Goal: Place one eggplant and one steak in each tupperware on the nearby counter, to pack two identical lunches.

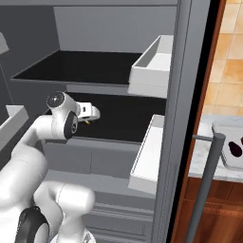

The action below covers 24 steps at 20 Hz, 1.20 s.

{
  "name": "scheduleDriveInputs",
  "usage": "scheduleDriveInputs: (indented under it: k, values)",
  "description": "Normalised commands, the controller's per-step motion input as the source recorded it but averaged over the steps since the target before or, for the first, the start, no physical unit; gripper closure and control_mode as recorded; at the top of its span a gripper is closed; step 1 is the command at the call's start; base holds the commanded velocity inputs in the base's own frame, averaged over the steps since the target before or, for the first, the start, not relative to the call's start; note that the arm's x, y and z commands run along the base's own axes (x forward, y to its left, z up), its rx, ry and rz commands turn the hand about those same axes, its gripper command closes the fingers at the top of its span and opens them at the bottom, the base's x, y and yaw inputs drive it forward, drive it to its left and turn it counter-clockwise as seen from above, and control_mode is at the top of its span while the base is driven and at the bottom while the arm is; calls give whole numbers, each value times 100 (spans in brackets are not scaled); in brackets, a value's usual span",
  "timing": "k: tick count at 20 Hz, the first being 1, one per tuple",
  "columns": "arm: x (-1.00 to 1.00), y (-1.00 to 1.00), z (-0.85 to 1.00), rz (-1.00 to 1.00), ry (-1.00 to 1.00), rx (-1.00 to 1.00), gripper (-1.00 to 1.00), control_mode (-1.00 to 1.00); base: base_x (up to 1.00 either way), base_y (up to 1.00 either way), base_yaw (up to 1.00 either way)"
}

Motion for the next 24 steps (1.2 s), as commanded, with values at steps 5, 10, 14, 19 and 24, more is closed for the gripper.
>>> scheduleDriveInputs:
  k: [5, 10, 14, 19, 24]
  values:
    - [15, 19, 14, 0, -1, 0, -100, -100, 0, 0, 0]
    - [8, 14, 0, 0, 6, 0, -100, -100, 0, 0, 0]
    - [24, 2, 0, 0, 12, 2, -100, -100, 0, 0, 0]
    - [36, 1, -10, 1, 10, 0, -100, -100, 0, 0, 0]
    - [26, 25, -40, 5, 1, 0, -100, -100, 0, 0, 0]
